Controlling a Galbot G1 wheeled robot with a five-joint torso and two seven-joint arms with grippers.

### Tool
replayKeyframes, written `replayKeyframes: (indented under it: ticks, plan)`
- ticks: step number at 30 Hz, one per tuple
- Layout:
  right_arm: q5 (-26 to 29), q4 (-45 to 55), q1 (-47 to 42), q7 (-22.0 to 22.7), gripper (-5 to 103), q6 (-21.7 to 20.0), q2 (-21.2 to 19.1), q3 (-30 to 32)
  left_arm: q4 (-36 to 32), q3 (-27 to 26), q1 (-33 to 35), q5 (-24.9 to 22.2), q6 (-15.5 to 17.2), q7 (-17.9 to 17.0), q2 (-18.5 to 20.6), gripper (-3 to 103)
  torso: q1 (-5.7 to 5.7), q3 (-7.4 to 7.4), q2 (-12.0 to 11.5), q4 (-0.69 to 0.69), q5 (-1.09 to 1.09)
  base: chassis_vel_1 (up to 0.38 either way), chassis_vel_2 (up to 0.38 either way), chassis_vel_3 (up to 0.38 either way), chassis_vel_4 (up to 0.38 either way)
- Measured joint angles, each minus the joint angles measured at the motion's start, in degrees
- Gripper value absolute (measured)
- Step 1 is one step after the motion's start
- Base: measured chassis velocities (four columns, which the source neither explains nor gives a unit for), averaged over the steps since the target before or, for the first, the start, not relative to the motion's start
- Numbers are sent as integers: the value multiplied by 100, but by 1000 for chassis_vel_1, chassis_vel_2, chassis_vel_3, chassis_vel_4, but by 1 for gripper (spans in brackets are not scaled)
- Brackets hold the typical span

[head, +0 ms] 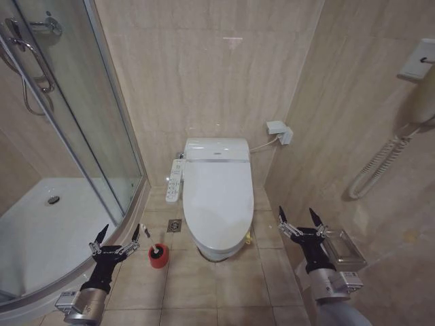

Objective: Open the toilet lid, clean the toilet bowl with a toilet brush, close the toilet lid, and flush.

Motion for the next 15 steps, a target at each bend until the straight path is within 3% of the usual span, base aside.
replayKeyframes:
  ticks: [9, 15]
  plan:
    - [-13, -108, 108, 163, 100, -19, -52, 91, 0, 0, -7, 0, 0, 0, 0, 100, 10, 4, -4, -3, 0, -140, 133, 139, -133]
    - [-71, -151, 106, 192, 100, 16, -31, 106, 0, 0, -4, 0, 0, 0, 0, 100, 1, 0, -2, -1, -1, -8, 13, 14, 17]
